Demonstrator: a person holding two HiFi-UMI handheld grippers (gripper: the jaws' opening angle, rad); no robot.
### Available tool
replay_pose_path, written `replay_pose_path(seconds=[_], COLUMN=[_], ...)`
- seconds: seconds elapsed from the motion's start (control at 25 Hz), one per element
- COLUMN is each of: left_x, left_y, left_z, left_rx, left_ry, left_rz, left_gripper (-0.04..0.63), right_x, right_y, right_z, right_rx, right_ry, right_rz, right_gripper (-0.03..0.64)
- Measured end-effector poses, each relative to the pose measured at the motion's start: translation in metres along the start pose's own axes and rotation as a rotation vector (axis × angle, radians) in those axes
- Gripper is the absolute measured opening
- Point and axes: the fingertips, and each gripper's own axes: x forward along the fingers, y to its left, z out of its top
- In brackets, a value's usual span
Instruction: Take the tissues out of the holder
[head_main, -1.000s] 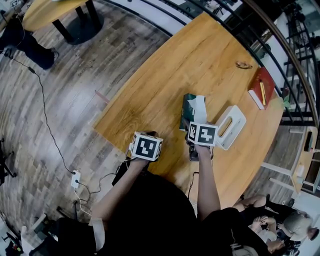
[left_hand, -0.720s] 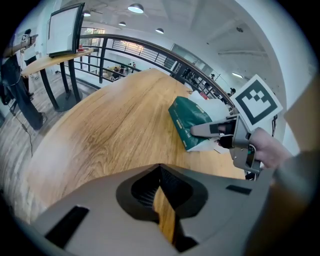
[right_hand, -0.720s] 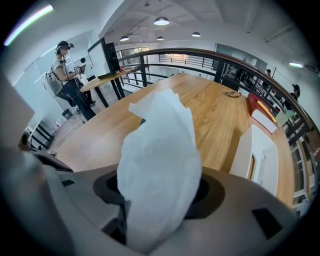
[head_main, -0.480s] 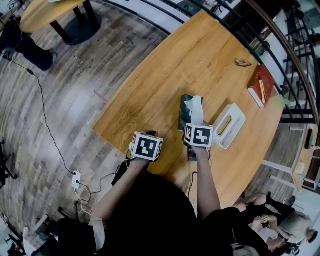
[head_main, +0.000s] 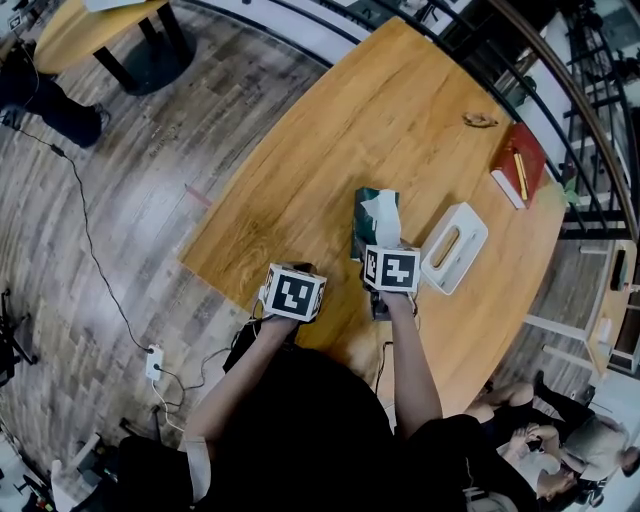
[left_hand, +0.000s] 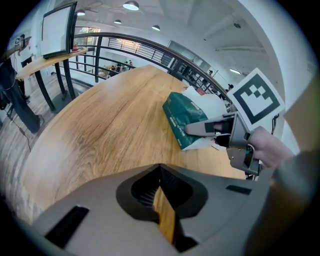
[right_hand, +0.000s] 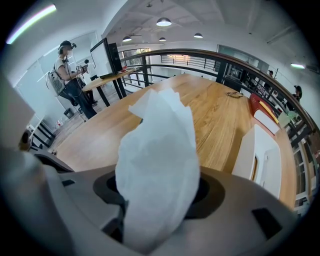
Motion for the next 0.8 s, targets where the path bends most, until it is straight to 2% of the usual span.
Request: replay_pose_path(seconds=[0.8], left_x=[0.002], left_y=[-0.014], left_z=[-0.001], left_rx=[0.018], left_ry=[0.004], left_rz=[-0.002], left_gripper=[0.008], right_x=[0.000], right_y=[0.000], right_z=[-0.001], right_rx=[-0.001], right_ry=[-0.003], right_rz=[0.018], right_gripper=[0.288])
